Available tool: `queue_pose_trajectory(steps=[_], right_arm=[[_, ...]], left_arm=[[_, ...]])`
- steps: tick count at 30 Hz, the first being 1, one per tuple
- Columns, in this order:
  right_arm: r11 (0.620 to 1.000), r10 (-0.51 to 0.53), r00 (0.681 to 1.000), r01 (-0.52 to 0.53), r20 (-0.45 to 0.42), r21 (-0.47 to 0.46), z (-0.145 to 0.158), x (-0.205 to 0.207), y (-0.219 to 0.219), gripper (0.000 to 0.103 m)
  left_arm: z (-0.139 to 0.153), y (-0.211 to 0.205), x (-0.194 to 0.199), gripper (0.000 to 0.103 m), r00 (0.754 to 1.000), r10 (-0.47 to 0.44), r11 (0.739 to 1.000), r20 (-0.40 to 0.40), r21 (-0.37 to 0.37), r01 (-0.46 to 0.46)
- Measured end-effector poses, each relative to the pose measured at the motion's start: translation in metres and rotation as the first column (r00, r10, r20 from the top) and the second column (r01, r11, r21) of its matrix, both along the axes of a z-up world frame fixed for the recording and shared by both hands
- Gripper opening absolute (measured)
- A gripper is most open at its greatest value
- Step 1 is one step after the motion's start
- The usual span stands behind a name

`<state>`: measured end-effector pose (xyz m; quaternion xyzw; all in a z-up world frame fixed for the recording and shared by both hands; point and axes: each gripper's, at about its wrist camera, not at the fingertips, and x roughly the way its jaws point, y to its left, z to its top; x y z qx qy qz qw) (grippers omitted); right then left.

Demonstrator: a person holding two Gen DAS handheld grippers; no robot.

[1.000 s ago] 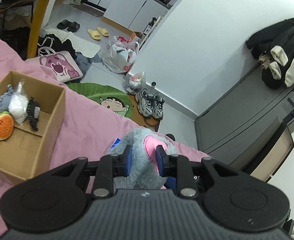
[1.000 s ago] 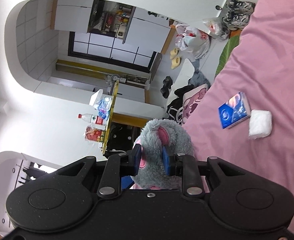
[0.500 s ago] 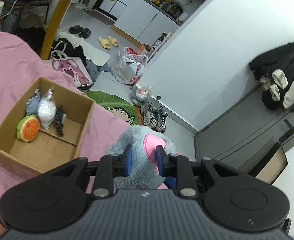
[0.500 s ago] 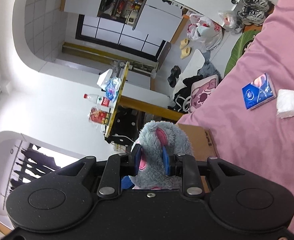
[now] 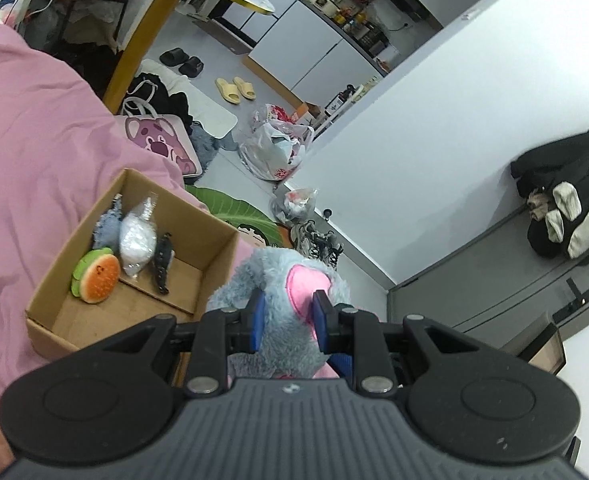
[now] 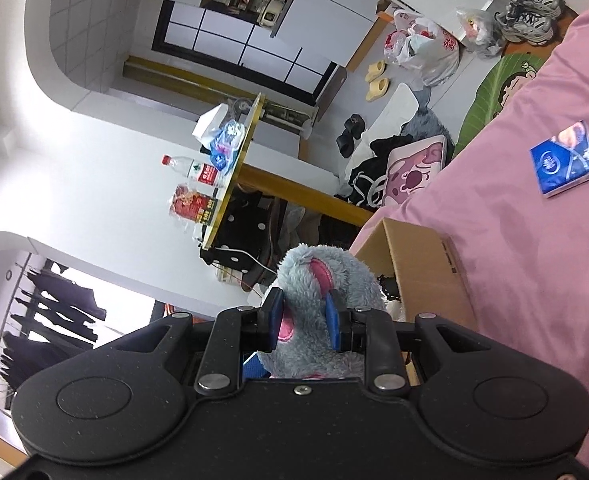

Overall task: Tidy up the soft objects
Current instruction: 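Carry the grey heart plush over the cardboard box with both tools, then open both tools to drop the grey heart plush into the box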

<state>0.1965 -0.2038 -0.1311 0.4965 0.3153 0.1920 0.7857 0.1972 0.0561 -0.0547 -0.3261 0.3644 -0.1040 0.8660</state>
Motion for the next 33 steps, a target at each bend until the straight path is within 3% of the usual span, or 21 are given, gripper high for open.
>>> queue_pose_trajectory(steps=[19,33], right_arm=[[0.973,0.01,0.996,-0.029,-0.085,-0.231,-0.015,0.04,0.059,0.026],[0.853,0.01,0.992,-0.076,-0.129,-0.517,-0.015,0.065,0.104,0.029]], left_arm=[[-0.062,0.055,0.043,0.024,0.992,0.039,0.992,-0.119,-0.112,-0.052],[-0.109,0.073,0.072,0.024,0.968,0.049,0.975,-0.248,-0.199,-0.1]])
